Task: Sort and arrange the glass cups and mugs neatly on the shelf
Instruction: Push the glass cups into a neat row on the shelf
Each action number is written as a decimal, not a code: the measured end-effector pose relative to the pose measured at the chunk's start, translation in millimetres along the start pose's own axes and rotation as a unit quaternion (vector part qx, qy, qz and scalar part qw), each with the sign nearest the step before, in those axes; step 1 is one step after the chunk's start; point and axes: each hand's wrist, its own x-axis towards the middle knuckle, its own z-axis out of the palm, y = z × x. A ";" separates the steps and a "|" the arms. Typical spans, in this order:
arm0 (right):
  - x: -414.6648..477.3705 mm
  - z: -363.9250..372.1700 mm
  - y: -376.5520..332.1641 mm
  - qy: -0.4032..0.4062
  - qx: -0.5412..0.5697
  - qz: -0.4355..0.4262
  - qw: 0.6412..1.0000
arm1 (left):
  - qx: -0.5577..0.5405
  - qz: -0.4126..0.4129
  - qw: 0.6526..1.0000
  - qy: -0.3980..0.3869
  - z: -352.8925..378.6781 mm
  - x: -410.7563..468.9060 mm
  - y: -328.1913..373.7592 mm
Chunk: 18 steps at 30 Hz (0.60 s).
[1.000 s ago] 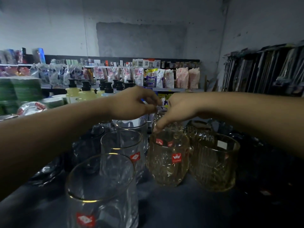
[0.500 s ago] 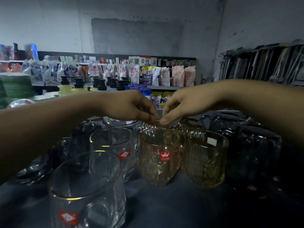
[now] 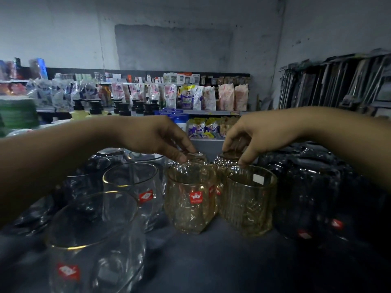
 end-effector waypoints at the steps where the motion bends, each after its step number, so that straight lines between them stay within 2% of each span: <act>1: 0.4 1.0 0.3 0.006 -0.002 -0.005 1.000 | 0.002 0.001 1.000 0.001 0.2 -0.4 0.1; 7: 0.1 6.5 4.6 0.022 -0.011 -0.025 0.999 | 0.024 -0.006 1.000 0.013 3.9 -3.9 3.4; 13: -7.4 5.9 3.9 0.034 -0.035 -0.047 0.998 | 0.108 -0.029 0.993 0.021 3.0 -10.8 20.8; 18: -33.1 9.5 0.8 0.135 -0.025 -0.091 0.986 | 0.120 -0.025 0.981 0.149 10.4 -24.6 72.2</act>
